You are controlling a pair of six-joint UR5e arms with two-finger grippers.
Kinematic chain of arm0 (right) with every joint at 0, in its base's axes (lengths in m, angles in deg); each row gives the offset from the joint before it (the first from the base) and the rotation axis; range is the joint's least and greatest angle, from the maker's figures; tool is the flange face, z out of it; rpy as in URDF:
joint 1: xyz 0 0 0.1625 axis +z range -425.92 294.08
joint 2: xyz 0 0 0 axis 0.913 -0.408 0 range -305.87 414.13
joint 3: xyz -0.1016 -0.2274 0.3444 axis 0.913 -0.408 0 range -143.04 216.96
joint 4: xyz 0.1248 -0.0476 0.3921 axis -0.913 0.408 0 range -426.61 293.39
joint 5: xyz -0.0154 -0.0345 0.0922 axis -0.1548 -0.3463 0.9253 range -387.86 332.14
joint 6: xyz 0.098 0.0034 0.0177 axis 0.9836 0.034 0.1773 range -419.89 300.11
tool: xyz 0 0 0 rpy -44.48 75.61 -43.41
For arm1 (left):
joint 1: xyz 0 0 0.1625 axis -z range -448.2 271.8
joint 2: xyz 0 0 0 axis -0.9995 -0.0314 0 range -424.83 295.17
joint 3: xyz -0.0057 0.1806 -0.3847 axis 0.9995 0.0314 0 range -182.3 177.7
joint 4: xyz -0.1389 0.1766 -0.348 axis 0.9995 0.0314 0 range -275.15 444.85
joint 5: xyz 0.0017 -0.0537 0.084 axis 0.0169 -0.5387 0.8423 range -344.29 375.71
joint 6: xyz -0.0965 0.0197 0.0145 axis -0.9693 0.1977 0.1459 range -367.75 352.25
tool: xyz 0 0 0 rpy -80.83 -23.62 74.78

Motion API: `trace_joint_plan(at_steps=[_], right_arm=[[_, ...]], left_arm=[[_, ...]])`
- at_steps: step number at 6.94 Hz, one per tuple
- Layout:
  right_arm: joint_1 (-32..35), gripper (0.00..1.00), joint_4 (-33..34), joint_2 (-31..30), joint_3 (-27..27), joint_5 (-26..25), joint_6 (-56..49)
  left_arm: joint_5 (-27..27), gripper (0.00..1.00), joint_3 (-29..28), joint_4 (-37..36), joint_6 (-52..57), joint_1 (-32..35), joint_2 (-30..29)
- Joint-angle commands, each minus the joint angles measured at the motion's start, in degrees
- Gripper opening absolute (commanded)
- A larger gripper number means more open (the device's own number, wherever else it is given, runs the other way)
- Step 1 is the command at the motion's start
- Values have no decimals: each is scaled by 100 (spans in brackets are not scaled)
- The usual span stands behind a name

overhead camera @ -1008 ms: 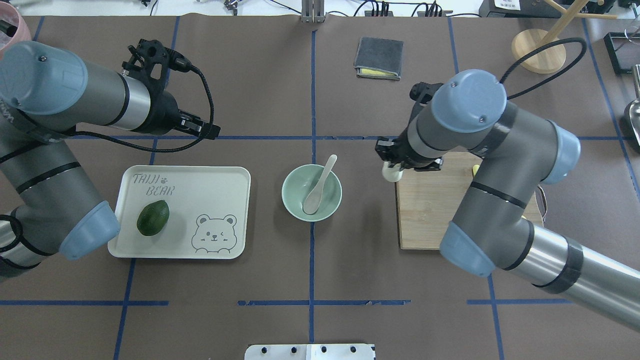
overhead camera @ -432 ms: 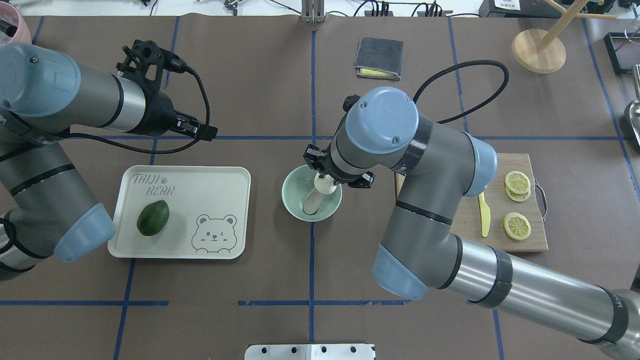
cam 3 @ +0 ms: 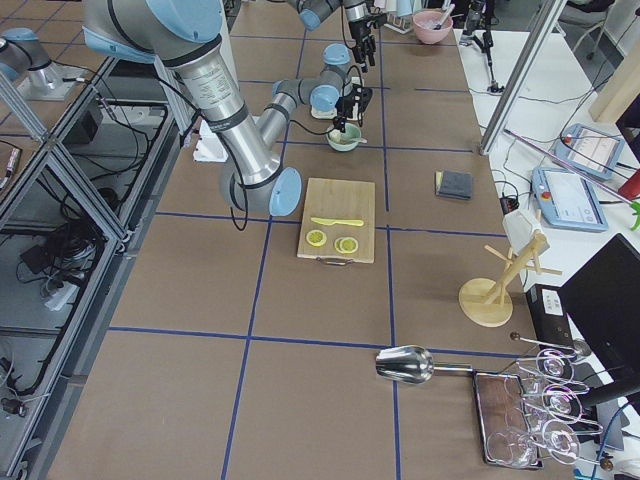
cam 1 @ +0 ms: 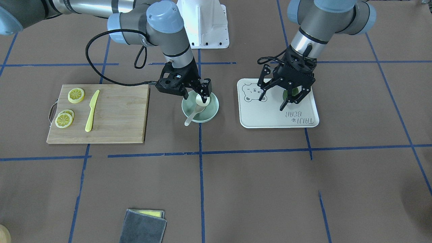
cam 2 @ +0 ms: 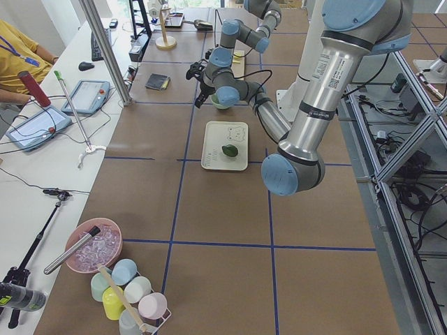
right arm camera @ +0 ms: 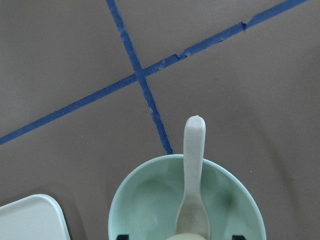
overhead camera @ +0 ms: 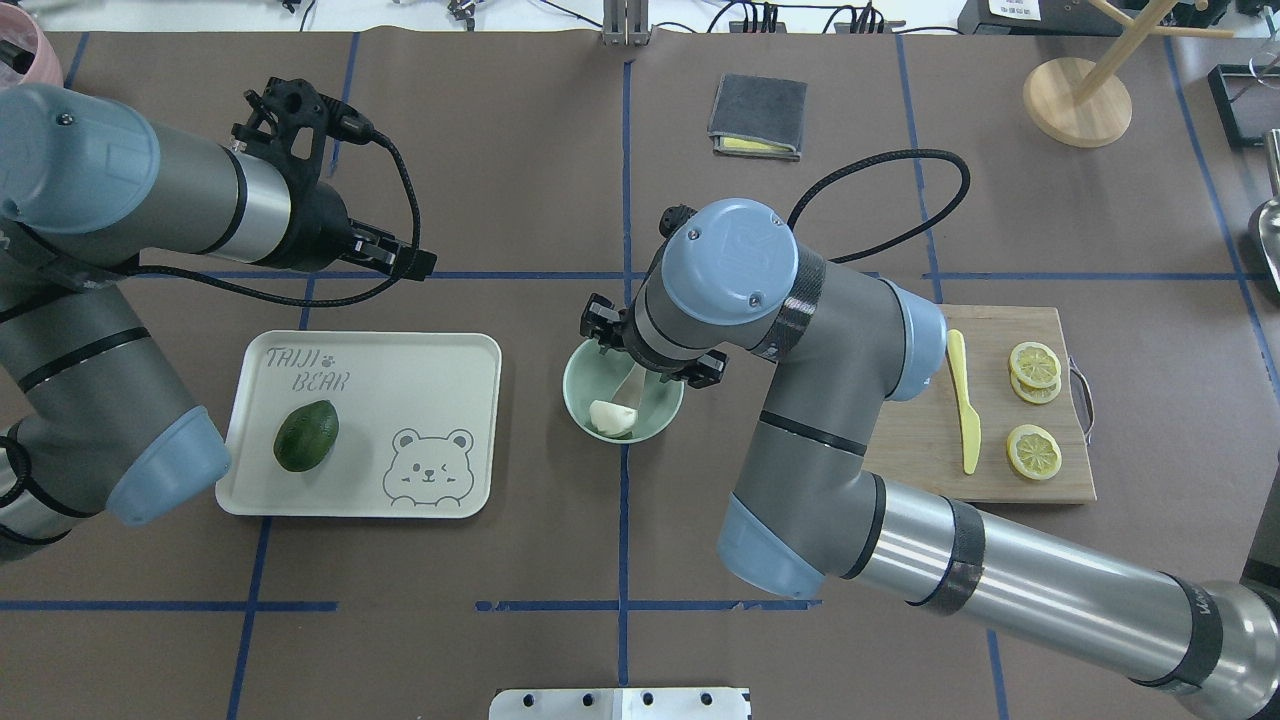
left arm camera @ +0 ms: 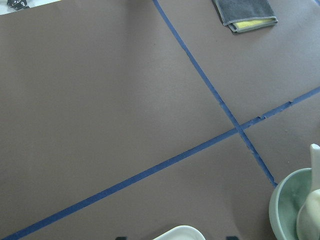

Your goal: Put spoon and bun in bowl

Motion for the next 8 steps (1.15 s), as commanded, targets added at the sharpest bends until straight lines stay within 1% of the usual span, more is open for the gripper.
trace_joint_plan(at_steps=[1, 2, 3, 4, 5, 6, 7, 8], right_arm=[[110, 100, -36, -255, 261, 63, -79], [355, 100, -53, -824, 586, 281, -540], [862, 100, -10, -1116, 589, 745, -1372], [1624, 100, -9, -1554, 589, 1506, -2520], [2345, 100, -18, -2046, 598, 2123, -3619], [3066, 100, 25, -2425, 563, 2608, -4665], [3578, 100, 156, -2751, 545, 2743, -5598], [4157, 100, 567, -3067, 545, 2805, -6887]], left_arm=[[1, 73, -34, 0, 35, 0, 114], [-8, 75, -8, 9, 70, 0, 315], [-16, 90, -8, 9, 383, 113, 500], [-43, 91, 9, 0, 1109, 488, 815], [-208, 91, 9, 0, 1917, 953, 1210], [-862, 91, -69, 0, 2951, 1698, 1518], [-1208, 92, -122, -17, 3901, 2332, 1860], [-1421, 92, -218, -122, 4616, 2895, 2221]])
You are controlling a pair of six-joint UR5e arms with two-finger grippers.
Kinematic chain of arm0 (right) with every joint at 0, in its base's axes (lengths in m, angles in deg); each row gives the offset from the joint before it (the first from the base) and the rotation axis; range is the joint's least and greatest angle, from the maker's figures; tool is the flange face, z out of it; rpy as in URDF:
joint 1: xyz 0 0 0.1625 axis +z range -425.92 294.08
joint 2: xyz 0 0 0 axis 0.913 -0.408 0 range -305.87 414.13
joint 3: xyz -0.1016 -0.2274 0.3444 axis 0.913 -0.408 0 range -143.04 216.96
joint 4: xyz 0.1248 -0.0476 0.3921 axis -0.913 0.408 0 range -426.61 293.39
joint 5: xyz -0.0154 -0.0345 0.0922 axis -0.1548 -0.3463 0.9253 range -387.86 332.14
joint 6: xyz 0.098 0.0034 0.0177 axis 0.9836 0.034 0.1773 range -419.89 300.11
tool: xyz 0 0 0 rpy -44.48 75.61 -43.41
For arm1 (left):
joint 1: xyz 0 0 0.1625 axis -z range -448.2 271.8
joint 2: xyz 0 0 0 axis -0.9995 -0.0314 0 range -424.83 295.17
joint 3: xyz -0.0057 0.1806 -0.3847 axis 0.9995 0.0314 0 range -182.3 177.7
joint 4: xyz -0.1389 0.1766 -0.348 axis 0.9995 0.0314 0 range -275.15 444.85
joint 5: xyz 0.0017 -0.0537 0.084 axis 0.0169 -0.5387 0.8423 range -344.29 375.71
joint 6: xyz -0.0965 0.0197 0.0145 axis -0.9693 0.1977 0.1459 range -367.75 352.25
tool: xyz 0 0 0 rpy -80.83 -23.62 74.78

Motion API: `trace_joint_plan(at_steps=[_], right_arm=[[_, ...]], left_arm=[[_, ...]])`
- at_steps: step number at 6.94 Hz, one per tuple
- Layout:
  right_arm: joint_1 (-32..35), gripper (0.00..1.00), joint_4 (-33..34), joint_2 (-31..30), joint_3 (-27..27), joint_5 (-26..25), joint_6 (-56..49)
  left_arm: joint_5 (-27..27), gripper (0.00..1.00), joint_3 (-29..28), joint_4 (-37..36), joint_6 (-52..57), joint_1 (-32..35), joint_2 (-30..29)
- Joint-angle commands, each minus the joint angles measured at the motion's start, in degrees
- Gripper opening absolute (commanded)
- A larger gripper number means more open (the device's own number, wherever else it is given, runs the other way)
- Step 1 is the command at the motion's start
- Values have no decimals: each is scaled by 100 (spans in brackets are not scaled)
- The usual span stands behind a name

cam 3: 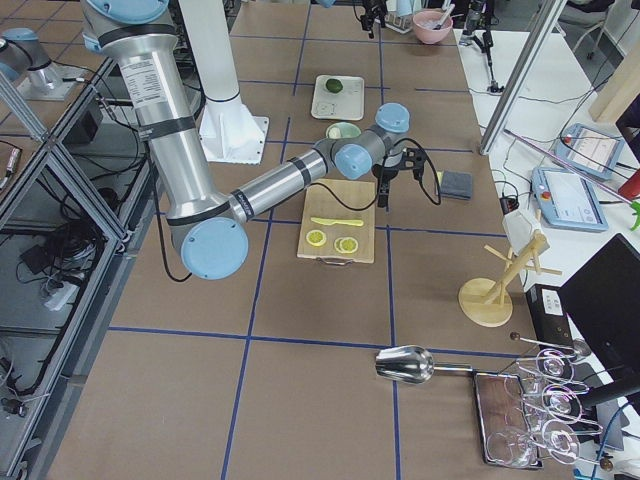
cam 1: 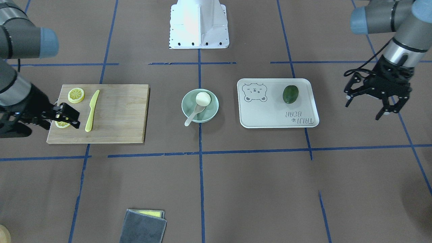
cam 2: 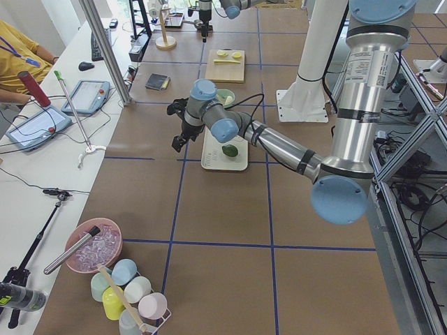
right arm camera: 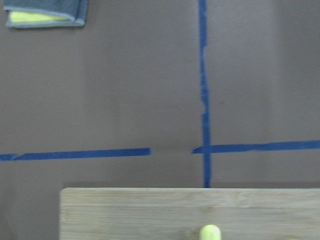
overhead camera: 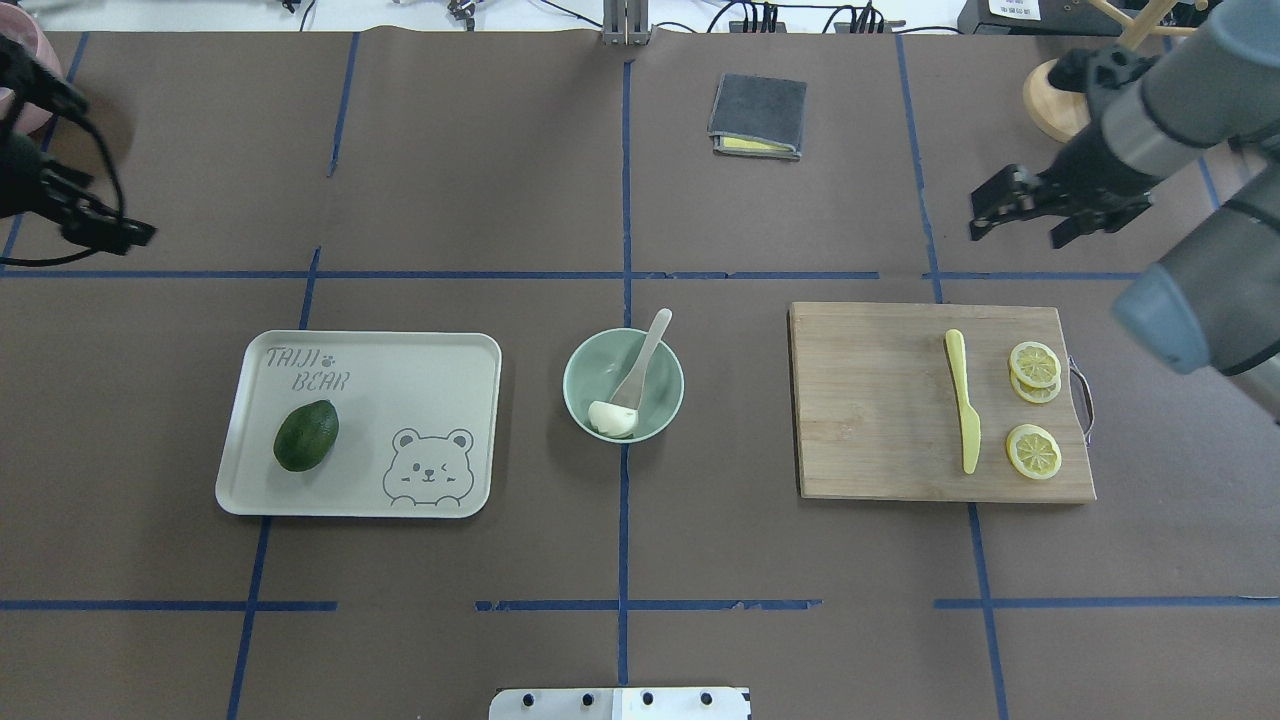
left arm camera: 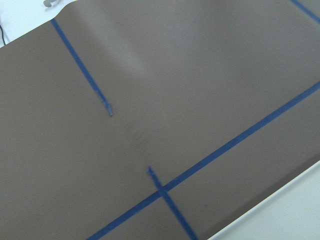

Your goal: Put spoon and bun in bowl

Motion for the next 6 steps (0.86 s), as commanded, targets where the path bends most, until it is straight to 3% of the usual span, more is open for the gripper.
trace_joint_plan(at_steps=[1, 2, 3, 4, 6], right_arm=[[1244, 100, 960, -542, -9, 194, -2906], [1693, 100, 1802, -544, -9, 194, -3965], [2010, 100, 2254, -578, -44, 194, -4576], [2144, 100, 2224, -857, -18, 281, -4660], [2137, 100, 1944, -1341, 183, 274, -4609]], left_arm=[[-887, 92, -325, -798, 1086, 1233, 415], [-1197, 100, -258, -1458, 1140, 1890, 389], [-1200, 100, -213, -2248, 1210, 2323, 293], [-1209, 100, -257, -2917, 1637, 2345, 213], [-1174, 100, -431, -3004, 1851, 2328, 510]])
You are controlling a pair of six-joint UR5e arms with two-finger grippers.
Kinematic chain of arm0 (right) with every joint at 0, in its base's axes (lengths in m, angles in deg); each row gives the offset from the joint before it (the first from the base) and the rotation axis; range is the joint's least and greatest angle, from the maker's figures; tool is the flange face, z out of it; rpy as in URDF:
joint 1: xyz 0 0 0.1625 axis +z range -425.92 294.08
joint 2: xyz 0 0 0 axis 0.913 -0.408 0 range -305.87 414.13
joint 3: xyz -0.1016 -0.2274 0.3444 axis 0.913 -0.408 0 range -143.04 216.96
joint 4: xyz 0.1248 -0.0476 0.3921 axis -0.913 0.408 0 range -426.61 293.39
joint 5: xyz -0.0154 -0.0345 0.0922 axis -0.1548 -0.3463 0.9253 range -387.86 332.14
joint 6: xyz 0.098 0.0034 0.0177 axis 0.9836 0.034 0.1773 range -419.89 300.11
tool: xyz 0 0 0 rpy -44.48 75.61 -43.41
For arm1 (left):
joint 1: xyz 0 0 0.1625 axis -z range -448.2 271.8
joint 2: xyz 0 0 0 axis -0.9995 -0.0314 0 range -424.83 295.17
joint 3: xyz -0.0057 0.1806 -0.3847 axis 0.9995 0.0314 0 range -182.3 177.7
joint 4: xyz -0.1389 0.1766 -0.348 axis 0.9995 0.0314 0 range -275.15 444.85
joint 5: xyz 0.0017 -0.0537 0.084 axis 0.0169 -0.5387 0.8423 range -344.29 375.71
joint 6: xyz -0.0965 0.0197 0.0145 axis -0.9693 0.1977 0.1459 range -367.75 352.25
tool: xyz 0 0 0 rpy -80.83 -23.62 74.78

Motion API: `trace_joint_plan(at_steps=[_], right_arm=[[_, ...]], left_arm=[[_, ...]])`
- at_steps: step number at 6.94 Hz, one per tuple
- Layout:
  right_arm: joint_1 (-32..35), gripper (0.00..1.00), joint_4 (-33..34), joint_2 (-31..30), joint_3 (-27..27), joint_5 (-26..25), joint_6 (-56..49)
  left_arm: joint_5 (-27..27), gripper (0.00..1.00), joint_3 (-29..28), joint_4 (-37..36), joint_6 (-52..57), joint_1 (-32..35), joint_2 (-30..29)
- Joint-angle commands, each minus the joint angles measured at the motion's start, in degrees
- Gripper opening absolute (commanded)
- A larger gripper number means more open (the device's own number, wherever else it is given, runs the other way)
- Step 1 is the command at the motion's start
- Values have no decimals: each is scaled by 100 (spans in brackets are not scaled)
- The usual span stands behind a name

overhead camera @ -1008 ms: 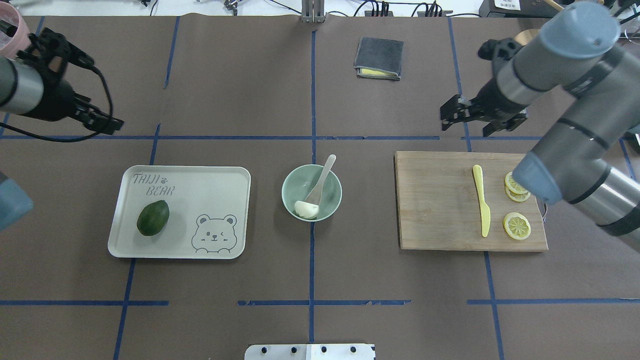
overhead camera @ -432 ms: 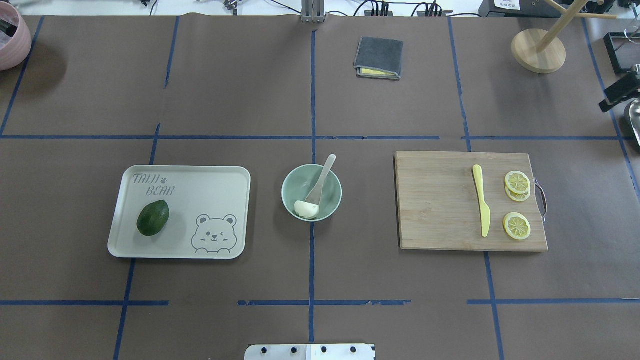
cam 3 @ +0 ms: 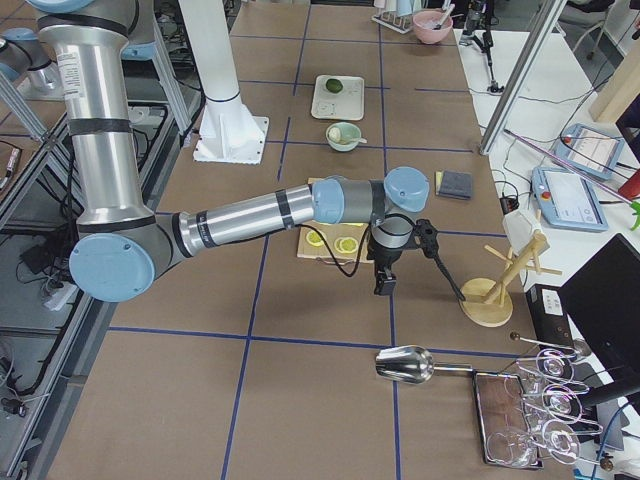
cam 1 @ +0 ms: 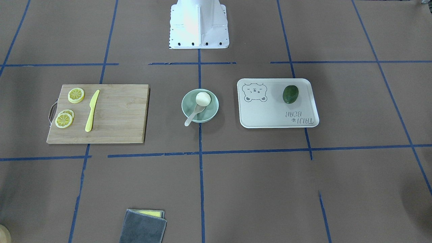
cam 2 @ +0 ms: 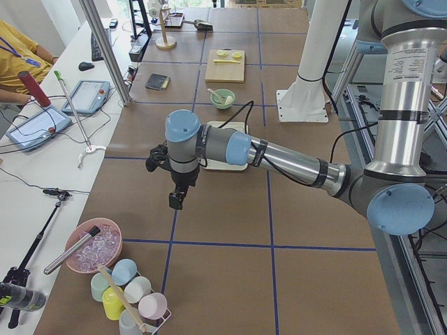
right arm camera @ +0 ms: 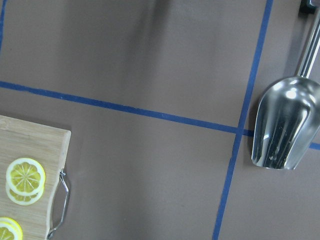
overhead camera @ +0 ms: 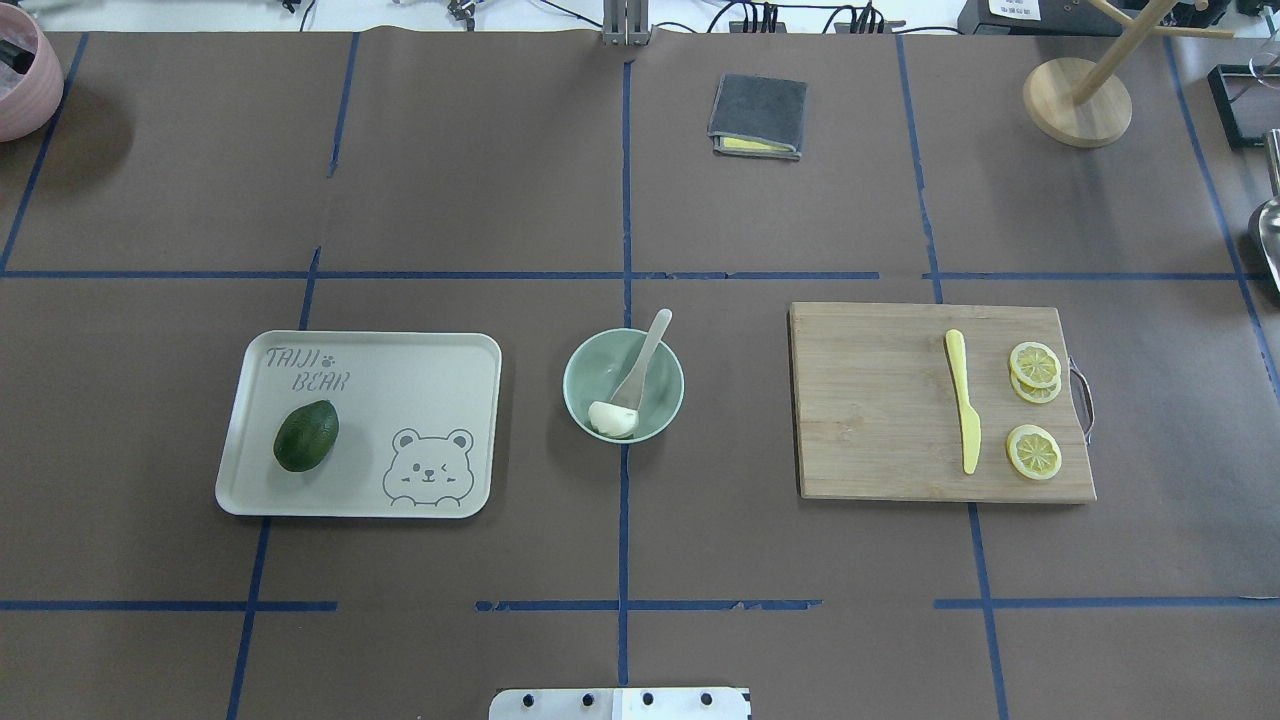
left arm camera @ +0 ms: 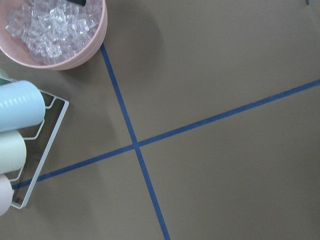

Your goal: Put spoon and bun in bowl

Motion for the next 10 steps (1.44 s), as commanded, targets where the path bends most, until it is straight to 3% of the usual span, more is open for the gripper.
trace_joint_plan(at_steps=[1, 4, 7, 8, 9, 10], right_arm=[[24, 100, -630, -482, 112, -54, 15], [7, 100, -705, -476, 77, 34, -2], [-20, 100, -714, -423, 86, 86, 15], [-46, 100, -705, -484, -36, -10, -2], [-46, 100, -713, -415, -516, 16, 15], [-46, 100, -713, -475, -547, 25, 7]], left_arm=[[-26, 100, -348, 474, 98, 6, 98], [-36, 100, -859, 778, 133, -12, -43], [-105, 100, -1009, 700, 71, -12, 45], [-445, 100, -1393, 760, 80, -12, 36], [-536, 100, -1370, 717, 89, 5, 45], [-554, 100, -1283, 734, 71, 6, 28]])
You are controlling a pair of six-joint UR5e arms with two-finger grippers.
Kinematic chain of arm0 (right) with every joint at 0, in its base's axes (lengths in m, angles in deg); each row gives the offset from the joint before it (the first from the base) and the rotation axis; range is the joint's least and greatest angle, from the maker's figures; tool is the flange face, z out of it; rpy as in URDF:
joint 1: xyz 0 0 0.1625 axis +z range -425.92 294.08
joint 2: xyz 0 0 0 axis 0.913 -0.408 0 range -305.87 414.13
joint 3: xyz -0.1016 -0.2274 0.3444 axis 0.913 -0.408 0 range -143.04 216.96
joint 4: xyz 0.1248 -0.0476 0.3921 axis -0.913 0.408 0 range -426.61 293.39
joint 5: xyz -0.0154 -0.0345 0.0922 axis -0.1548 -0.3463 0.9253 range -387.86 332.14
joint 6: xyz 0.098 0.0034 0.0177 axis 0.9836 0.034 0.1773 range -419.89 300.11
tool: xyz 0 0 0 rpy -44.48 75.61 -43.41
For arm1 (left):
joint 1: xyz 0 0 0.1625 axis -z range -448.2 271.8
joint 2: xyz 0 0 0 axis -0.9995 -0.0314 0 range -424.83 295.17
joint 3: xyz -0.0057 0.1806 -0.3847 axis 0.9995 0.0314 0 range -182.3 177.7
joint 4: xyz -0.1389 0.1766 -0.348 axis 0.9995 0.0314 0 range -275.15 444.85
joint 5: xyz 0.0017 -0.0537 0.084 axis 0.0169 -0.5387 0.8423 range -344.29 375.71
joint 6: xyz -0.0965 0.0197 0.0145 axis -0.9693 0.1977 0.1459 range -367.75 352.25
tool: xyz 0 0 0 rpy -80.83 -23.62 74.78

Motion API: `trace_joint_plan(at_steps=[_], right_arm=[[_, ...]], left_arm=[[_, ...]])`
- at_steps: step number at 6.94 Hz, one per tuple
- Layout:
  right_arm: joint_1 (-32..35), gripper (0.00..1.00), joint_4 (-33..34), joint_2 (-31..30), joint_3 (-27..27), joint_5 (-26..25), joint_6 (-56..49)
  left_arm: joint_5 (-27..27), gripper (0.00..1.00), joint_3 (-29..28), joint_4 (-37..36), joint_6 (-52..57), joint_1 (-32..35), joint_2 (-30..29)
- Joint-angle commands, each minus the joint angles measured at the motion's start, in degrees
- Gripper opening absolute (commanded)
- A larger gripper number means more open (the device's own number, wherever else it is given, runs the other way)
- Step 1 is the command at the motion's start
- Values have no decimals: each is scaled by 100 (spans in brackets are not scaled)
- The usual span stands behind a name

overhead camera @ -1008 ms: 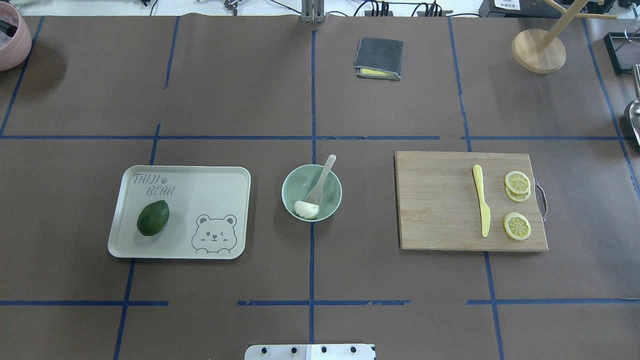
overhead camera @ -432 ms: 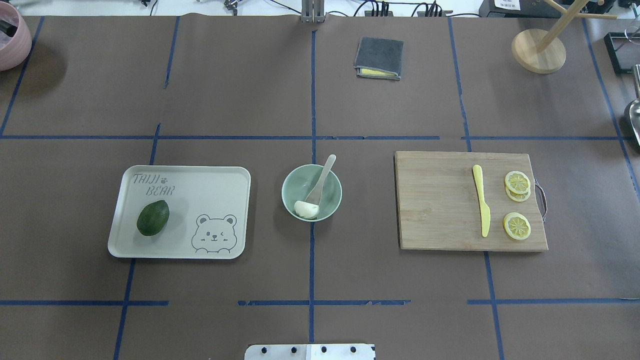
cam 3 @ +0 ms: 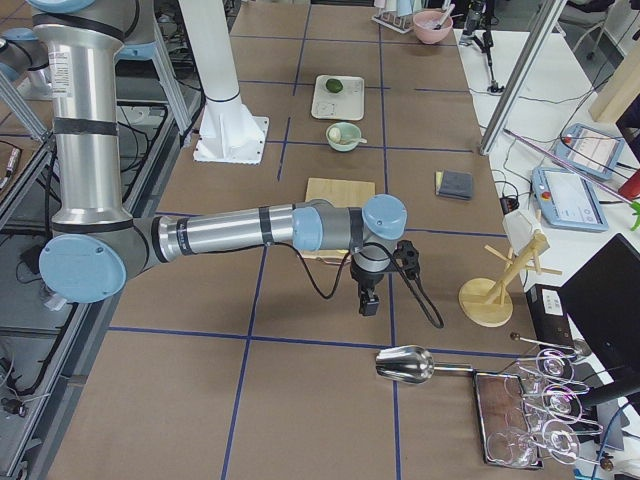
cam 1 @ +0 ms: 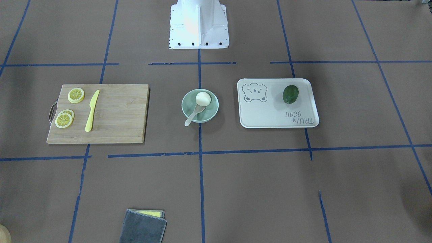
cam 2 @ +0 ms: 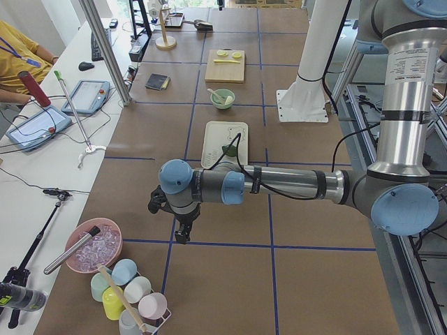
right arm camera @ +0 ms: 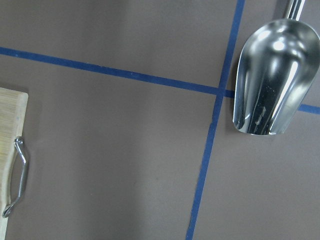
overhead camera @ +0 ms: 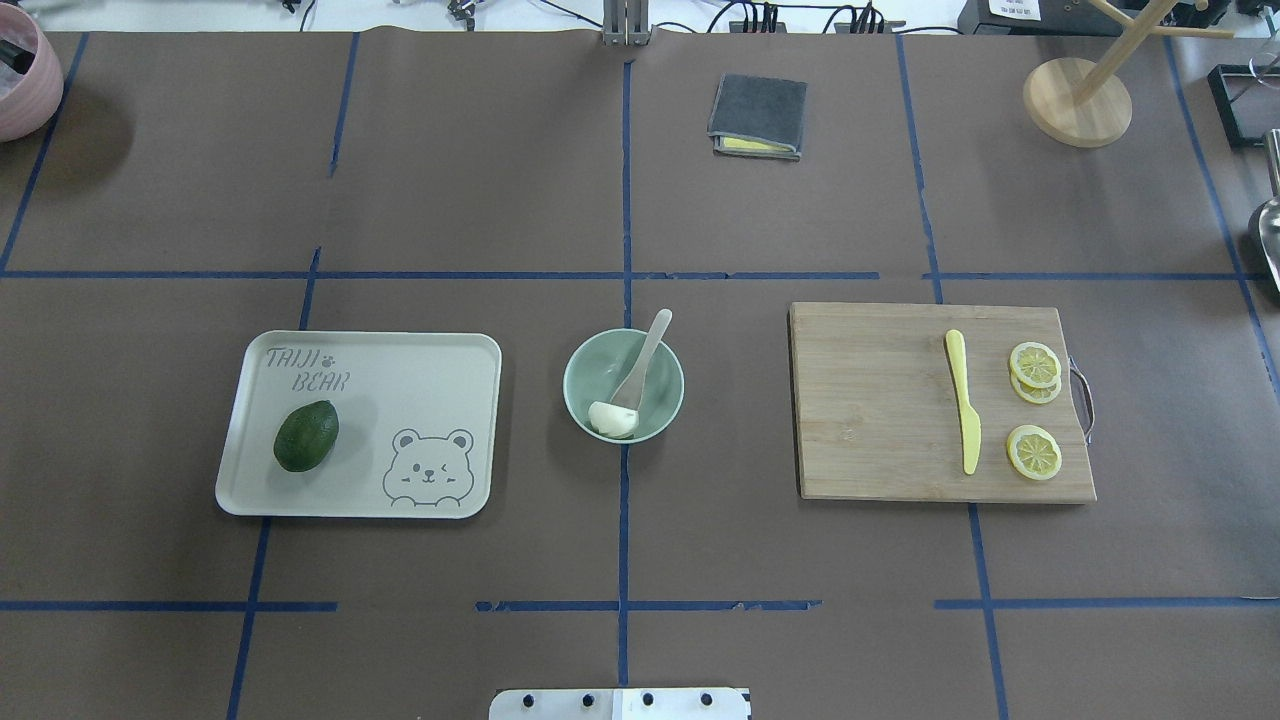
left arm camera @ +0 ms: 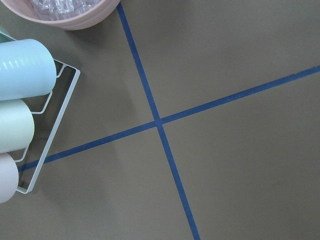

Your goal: Put spoon and bun in bowl

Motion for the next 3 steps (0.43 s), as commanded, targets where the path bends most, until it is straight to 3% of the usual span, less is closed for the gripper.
trace_joint_plan(at_steps=[1, 3], right_arm=[[-5, 100, -2, -64, -285, 5, -11], [-5, 100, -11, -56, -461, 84, -20]], left_arm=[[-82, 100, -151, 65, 7, -11, -36], [14, 100, 469, -136, -2, 24, 16]])
